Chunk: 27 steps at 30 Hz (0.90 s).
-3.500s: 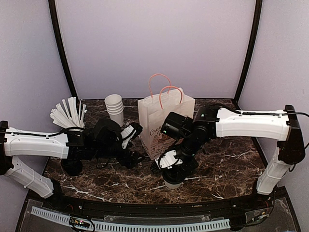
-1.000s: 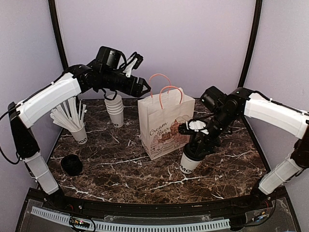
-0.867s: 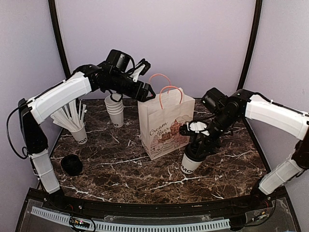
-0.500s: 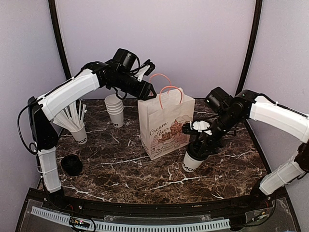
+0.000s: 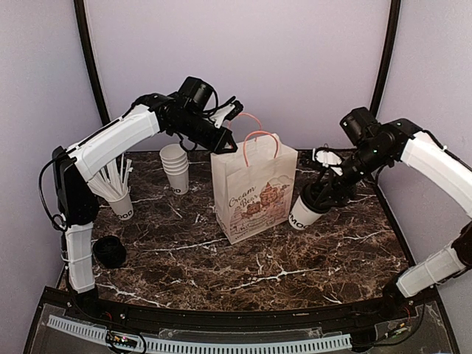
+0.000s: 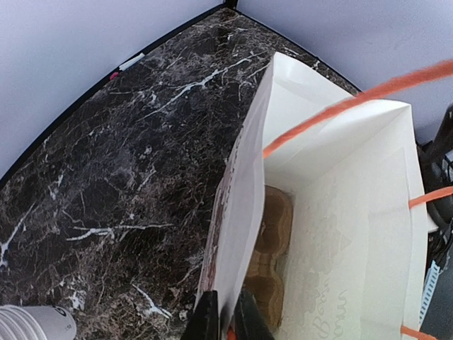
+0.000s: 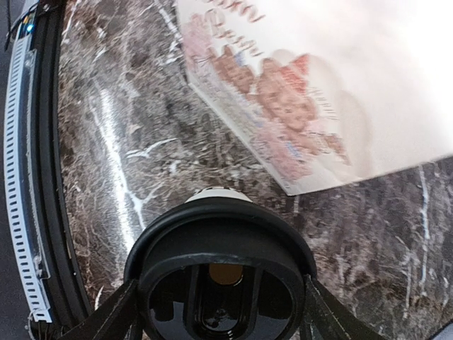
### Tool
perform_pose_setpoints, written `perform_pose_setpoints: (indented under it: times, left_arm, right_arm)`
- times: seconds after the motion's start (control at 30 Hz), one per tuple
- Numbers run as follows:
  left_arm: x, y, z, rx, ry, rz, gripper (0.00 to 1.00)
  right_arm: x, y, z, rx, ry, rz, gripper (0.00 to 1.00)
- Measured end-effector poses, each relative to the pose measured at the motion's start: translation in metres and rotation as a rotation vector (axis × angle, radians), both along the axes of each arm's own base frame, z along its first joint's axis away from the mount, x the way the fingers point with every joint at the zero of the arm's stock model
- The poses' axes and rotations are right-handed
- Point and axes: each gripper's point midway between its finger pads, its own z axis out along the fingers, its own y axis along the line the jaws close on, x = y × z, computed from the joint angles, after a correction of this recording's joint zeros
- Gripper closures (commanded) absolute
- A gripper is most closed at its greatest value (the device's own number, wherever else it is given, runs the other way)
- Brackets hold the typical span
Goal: Pack the takeout coffee
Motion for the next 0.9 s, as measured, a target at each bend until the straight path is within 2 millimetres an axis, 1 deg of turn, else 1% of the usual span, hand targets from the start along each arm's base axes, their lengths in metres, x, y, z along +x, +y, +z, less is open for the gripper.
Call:
perform_pose_setpoints:
  times: [0.03, 0.17, 0.27, 0.33, 0.53, 0.67, 0.77, 0.87, 0.9]
  left_arm:
    - [-0.001, -0.001, 0.0, 0.0, -0.001, -0.009, 1.0]
    - [-0.004, -0.002, 0.005, -0.006, -0.009, -0.039, 1.0]
    - [-0.007, -0.005, 0.012, -0.019, -0.017, -0.063, 1.0]
    - [-0.009, -0.007, 0.017, -0.034, -0.02, -0.079, 1.0]
    - [-0.013, -0.011, 0.028, -0.066, -0.025, -0.106, 1.0]
    - [-0.016, -0.012, 0.026, -0.052, -0.029, -0.112, 1.0]
    - [-0.025, -0.017, 0.021, -0.013, -0.036, -0.125, 1.0]
    - [-0.038, -0.025, 0.016, 0.024, -0.046, -0.15, 1.0]
    - [-0.041, -0.028, 0.015, 0.032, -0.05, -0.156, 1.0]
  right_arm:
    - [0.008, -0.005, 0.011, 0.017, -0.025, -0.025, 0.36]
    - [0.034, -0.031, 0.055, 0.077, -0.14, -0.123, 0.36]
    - [0.047, -0.047, 0.086, 0.111, -0.228, -0.183, 0.36]
    - [0.05, -0.049, 0.104, 0.132, -0.272, -0.192, 0.36]
    - [0.058, -0.041, 0.165, 0.22, -0.398, -0.177, 0.36]
    - [0.06, -0.035, 0.187, 0.266, -0.429, -0.165, 0.36]
    - [0.064, -0.028, 0.199, 0.29, -0.445, -0.149, 0.36]
    - [0.064, -0.015, 0.201, 0.304, -0.442, -0.113, 0.36]
    - [0.062, -0.006, 0.199, 0.307, -0.433, -0.089, 0.36]
